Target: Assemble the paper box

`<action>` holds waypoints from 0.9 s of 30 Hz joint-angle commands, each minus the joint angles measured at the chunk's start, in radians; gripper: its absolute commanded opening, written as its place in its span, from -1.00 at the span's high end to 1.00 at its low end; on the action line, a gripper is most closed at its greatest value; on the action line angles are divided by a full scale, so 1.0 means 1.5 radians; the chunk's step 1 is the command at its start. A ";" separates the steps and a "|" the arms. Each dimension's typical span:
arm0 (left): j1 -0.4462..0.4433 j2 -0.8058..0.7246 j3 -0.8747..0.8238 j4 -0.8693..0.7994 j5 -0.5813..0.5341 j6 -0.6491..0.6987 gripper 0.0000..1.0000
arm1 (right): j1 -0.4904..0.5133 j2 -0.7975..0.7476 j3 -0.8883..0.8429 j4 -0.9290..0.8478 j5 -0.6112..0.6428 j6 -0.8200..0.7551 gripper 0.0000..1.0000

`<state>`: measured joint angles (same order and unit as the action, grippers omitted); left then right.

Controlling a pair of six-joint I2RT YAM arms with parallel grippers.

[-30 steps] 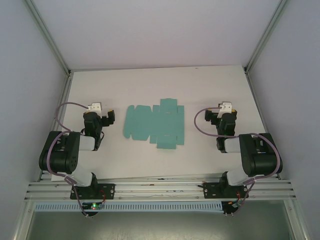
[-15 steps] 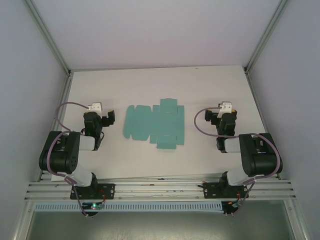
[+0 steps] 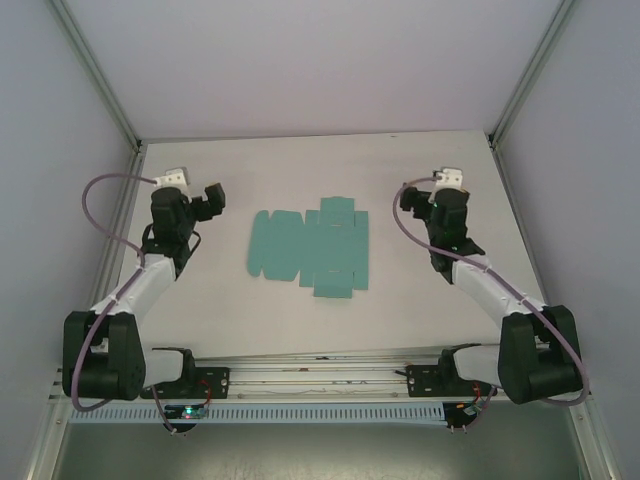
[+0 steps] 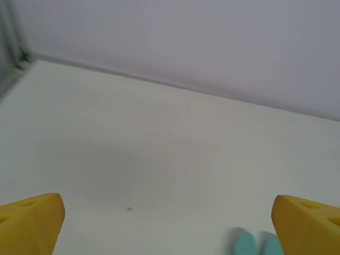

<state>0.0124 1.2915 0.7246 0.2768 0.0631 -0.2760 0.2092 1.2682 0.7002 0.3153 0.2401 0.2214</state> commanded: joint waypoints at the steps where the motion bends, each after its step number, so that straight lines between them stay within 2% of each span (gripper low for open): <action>1: -0.018 0.069 0.023 -0.121 0.136 -0.095 -1.00 | 0.064 0.047 0.048 -0.218 -0.032 0.149 -0.75; 3: -0.023 0.103 0.034 -0.112 0.197 -0.114 -1.00 | 0.098 0.101 0.083 -0.257 -0.078 0.176 -0.58; 5: -0.027 0.133 0.054 -0.133 0.241 -0.119 -0.99 | 0.122 0.160 0.121 -0.295 -0.125 0.200 -0.26; 7: -0.038 0.161 0.072 -0.160 0.275 -0.116 -1.00 | 0.142 0.214 0.145 -0.299 -0.155 0.206 -0.05; 10: -0.052 0.205 0.092 -0.190 0.301 -0.105 -1.00 | 0.152 0.293 0.184 -0.330 -0.169 0.221 0.31; 12: -0.056 0.232 0.101 -0.190 0.330 -0.103 -1.00 | 0.150 0.330 0.199 -0.342 -0.165 0.227 0.43; 14: -0.062 0.260 0.110 -0.190 0.360 -0.104 -1.00 | 0.147 0.356 0.203 -0.342 -0.174 0.232 0.48; 23: -0.097 0.309 0.140 -0.226 0.421 -0.076 -0.97 | 0.140 0.412 0.155 -0.280 -0.211 0.240 0.51; 25: -0.102 0.314 0.137 -0.205 0.452 -0.083 -0.86 | 0.139 0.422 0.141 -0.254 -0.228 0.246 0.51; 27: -0.106 0.318 0.133 -0.175 0.480 -0.102 -0.61 | 0.139 0.429 0.131 -0.228 -0.247 0.248 0.51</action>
<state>-0.1265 1.7546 0.9108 -0.0147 0.6815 -0.4248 0.4168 1.8355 0.9562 -0.0116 -0.0601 0.5674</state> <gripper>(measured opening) 0.837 0.245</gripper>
